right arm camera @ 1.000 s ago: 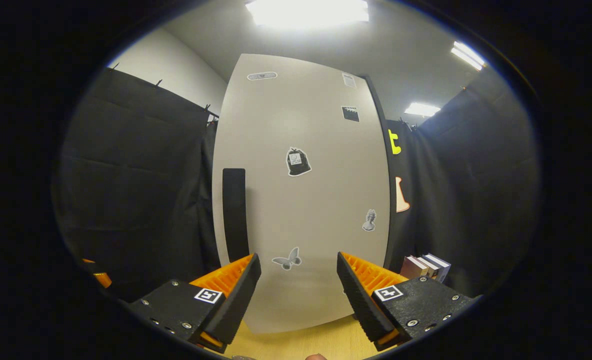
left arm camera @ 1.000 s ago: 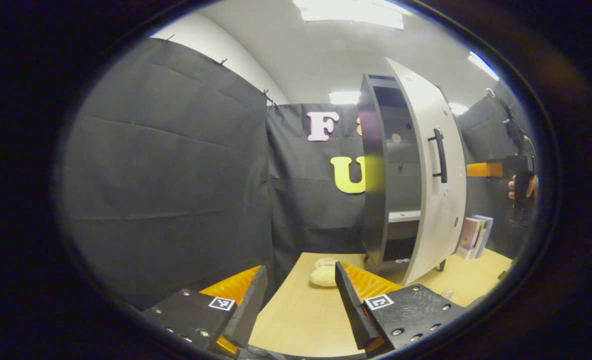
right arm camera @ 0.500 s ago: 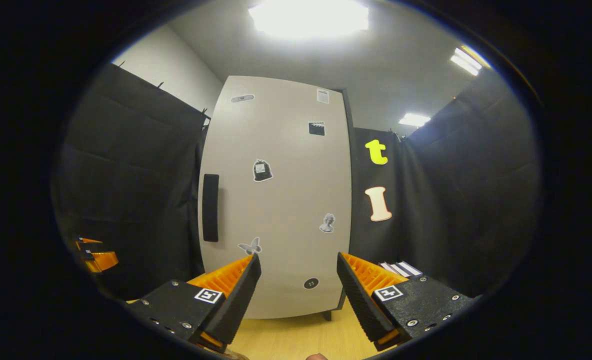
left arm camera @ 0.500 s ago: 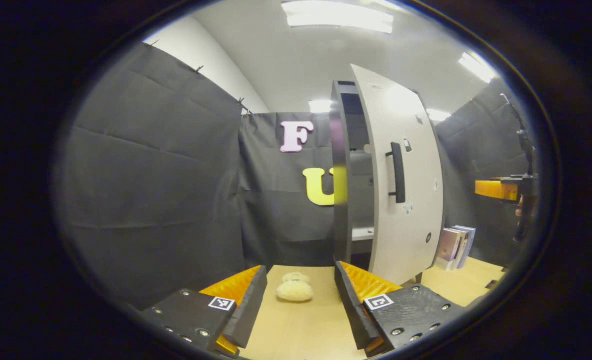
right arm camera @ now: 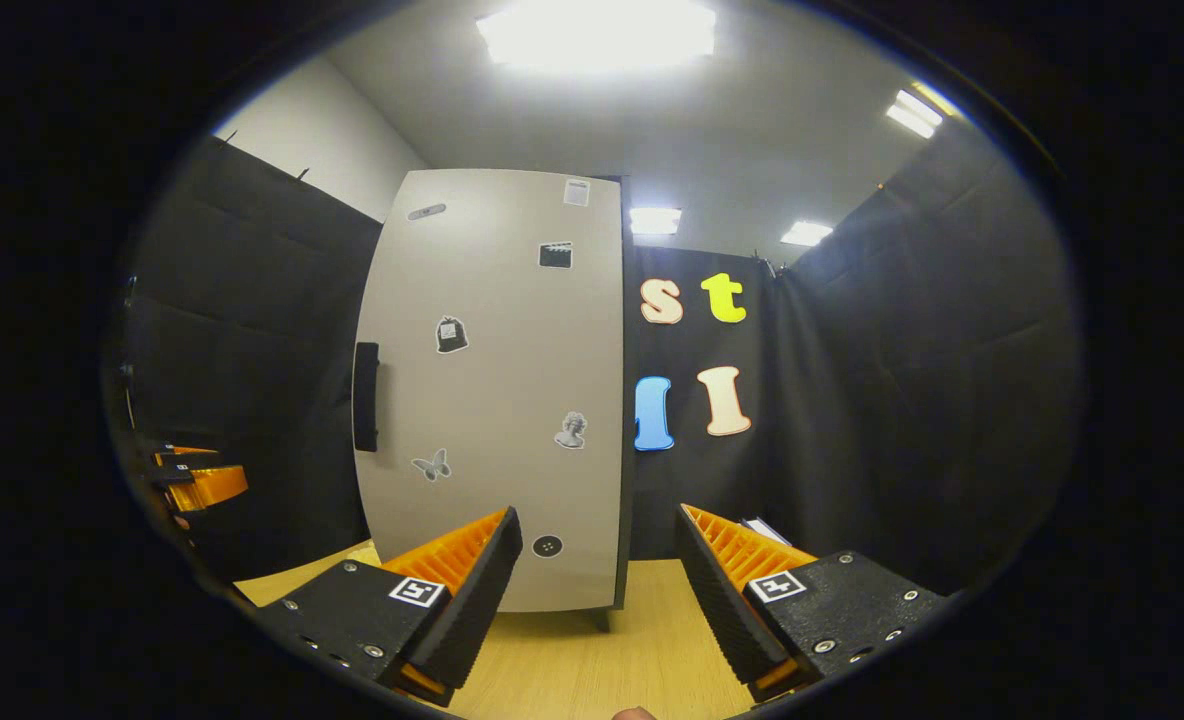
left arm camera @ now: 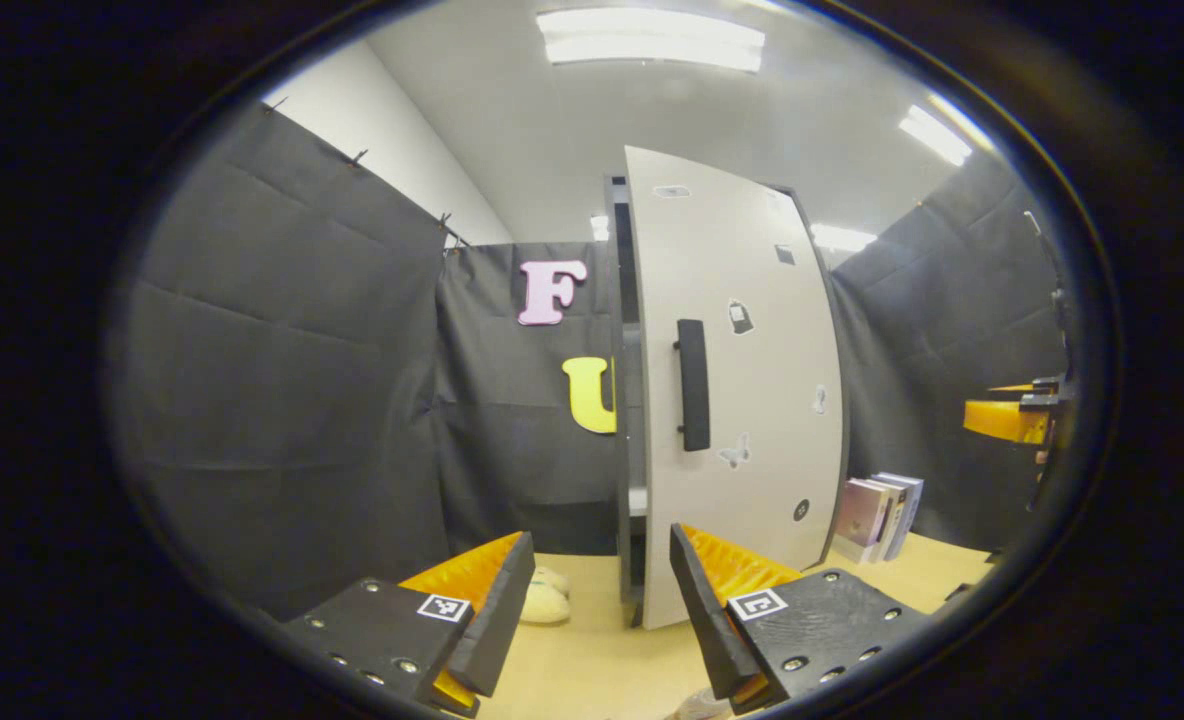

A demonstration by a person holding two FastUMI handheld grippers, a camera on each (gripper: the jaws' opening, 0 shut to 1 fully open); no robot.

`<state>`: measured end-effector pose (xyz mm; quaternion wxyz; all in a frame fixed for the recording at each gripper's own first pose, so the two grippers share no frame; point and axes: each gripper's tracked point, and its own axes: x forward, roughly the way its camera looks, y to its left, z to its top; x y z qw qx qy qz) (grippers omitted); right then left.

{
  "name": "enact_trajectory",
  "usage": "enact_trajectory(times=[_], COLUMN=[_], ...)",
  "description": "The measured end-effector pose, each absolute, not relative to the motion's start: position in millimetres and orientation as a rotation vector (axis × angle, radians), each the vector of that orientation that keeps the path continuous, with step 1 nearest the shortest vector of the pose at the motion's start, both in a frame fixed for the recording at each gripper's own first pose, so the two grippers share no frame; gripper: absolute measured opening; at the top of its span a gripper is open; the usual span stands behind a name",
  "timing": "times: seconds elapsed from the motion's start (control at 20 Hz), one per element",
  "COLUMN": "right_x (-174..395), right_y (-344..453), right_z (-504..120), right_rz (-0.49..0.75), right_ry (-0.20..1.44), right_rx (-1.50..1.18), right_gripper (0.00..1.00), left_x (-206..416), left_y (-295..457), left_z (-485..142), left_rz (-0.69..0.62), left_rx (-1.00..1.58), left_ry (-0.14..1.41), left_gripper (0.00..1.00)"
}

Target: Open the cabinet door with the right hand, grasp the bottle in the cabinet with the left hand and place it on the coaster, then close the cabinet door with the right hand.

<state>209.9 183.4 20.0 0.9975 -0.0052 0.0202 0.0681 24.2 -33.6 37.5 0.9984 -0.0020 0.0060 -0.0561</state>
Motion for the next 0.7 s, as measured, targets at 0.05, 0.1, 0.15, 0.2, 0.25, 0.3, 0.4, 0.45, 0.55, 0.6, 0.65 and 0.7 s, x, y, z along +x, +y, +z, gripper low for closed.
enact_trajectory(times=[0.05, 0.1, 0.15, 0.2, 0.25, 0.3, 0.4, 0.45, 0.55, 0.6, 0.65, 0.7], right_x=[209, 209, 208, 208, 208, 207, 207, 207, 206, 206, 206, 206], right_y=[176, 170, 163, 157, 150, 144, 134, 130, 124, 123, 120, 120], right_z=[19, 16, 15, 13, 12, 10, 8, 7, 4, 3, 3, 3], right_rz=[0.132, 0.130, 0.126, 0.121, 0.115, 0.108, 0.098, 0.093, 0.087, 0.084, 0.081, 0.079], right_ry=[0.043, 0.046, 0.049, 0.052, 0.055, 0.057, 0.057, 0.059, 0.063, 0.064, 0.065, 0.066], right_rx=[-0.004, 0.005, 0.013, 0.017, 0.016, 0.016, 0.019, 0.022, 0.026, 0.027, 0.027, 0.028], right_gripper=[0.94, 0.94, 0.94, 0.94, 0.94, 0.94, 0.94, 0.94, 0.94, 0.94, 0.94, 0.94], left_x=[23, 22, 21, 20, 21, 19, 19, 19, 19, 19, 18, 18], left_y=[-38, -43, -45, -48, -50, -51, -52, -52, -51, -50, -49, -48], left_z=[39, 41, 43, 45, 47, 49, 51, 52, 51, 51, 51, 51], left_rz=[-0.113, -0.112, -0.109, -0.106, -0.103, -0.099, -0.089, -0.085, -0.077, -0.072, -0.067, -0.063], left_rx=[-0.007, -0.008, -0.005, 0.000, 0.007, 0.015, 0.027, 0.029, 0.025, 0.025, 0.026, 0.027], left_ry=[0.015, 0.015, 0.017, 0.017, 0.015, 0.012, 0.006, 0.007, 0.012, 0.011, 0.012, 0.012], left_gripper=[0.84, 0.84, 0.83, 0.83, 0.81, 0.79, 0.75, 0.73, 0.78, 0.73, 0.75, 0.76])
